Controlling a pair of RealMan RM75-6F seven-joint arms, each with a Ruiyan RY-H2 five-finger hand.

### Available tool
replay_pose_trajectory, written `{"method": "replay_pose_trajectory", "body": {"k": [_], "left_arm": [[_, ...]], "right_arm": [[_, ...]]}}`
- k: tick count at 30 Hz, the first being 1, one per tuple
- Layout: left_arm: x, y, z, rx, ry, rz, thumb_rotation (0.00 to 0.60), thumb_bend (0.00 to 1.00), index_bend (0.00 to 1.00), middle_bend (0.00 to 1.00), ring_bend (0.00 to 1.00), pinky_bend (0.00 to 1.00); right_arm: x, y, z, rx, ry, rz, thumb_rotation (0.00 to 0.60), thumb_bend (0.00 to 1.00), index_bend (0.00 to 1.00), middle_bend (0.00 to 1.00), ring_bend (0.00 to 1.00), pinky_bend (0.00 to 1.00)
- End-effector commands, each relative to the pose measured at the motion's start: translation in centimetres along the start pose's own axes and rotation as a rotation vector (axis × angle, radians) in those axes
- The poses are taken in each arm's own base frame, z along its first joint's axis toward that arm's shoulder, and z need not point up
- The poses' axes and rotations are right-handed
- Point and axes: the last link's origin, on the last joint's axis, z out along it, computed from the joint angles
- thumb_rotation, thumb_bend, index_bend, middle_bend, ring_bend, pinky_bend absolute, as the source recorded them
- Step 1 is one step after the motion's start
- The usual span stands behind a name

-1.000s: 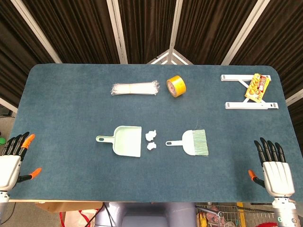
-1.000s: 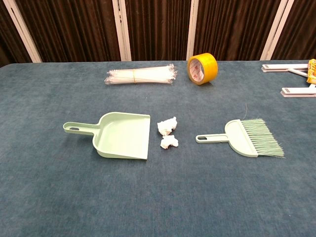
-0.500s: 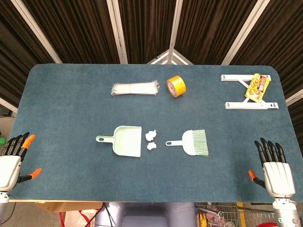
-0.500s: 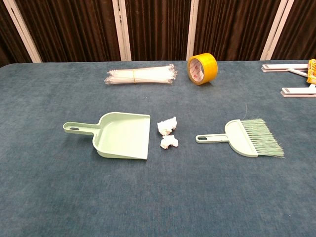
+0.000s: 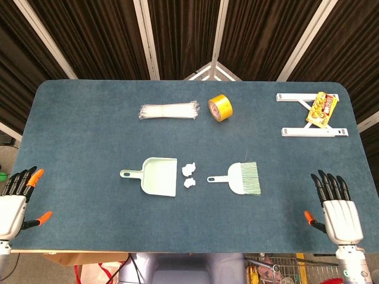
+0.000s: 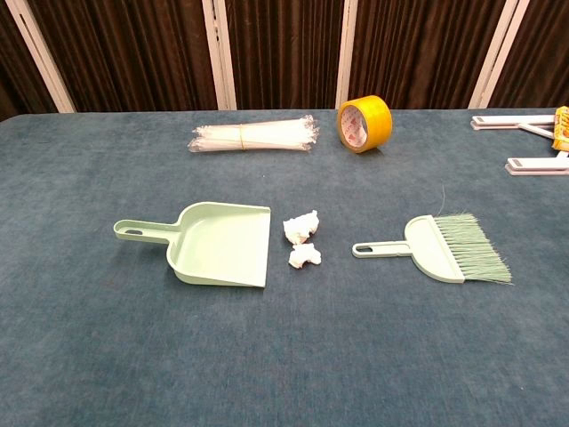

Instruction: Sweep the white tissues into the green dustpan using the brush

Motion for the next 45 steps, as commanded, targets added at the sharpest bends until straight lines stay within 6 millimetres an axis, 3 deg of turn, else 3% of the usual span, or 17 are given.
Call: {"method": "replay_pose_trajectory", "body": {"k": [1, 3, 6, 10, 15, 18, 36, 45], "left_arm": [[0.0, 0.0, 0.0, 0.003, -0.004, -0.006, 0.6, 0.0, 0.0, 0.0, 0.0, 0.0], [0.0, 0.0, 0.0, 0.004, -0.007, -0.009, 0.6, 0.0, 0.0, 0.0, 0.0, 0.0], [-0.1, 0.0, 0.1, 0.005, -0.012, -0.011, 0.6, 0.0, 0.0, 0.0, 0.0, 0.0], [-0.2, 0.0, 0.2, 0.008, -0.015, -0.003, 0.6, 0.0, 0.0, 0.0, 0.0, 0.0], [-0.4, 0.1, 0.4, 0.015, -0.02, 0.01, 0.6, 0.0, 0.0, 0.0, 0.0, 0.0], [-0.5, 0.2, 0.6, 0.014, -0.02, 0.023, 0.6, 0.0, 0.0, 0.0, 0.0, 0.0], [-1.0, 0.1, 1.1, 0.043, -0.034, 0.052, 0.6, 0.0, 0.0, 0.0, 0.0, 0.0], [-1.2, 0.2, 1.2, 0.046, -0.039, 0.059, 0.6, 0.0, 0.0, 0.0, 0.0, 0.0]], "right_arm": [[0.4, -1.2, 1.9, 0.028, 0.002, 0.012, 0.6, 0.25, 0.0, 0.29, 0.38, 0.46], [0.5, -2.3, 3.5, 0.049, -0.011, 0.018, 0.6, 0.25, 0.0, 0.5, 0.59, 0.64], [0.5, -3.9, 5.8, 0.084, -0.036, 0.004, 0.6, 0.25, 0.01, 0.68, 0.76, 0.76], [0.0, -6.4, 8.8, 0.119, -0.079, -0.008, 0.6, 0.25, 0.12, 0.8, 0.87, 0.82], [-0.9, -9.6, 11.3, 0.164, -0.143, -0.027, 0.6, 0.24, 0.27, 0.83, 0.9, 0.82], [-1.6, -11.3, 12.3, 0.18, -0.171, -0.036, 0.6, 0.25, 0.32, 0.83, 0.9, 0.82], [-7.5, -17.9, 14.7, 0.162, -0.321, -0.07, 0.6, 0.25, 0.36, 0.83, 0.9, 0.82], [-9.6, -19.0, 15.0, 0.153, -0.353, -0.067, 0.6, 0.26, 0.4, 0.83, 0.9, 0.82]]}}
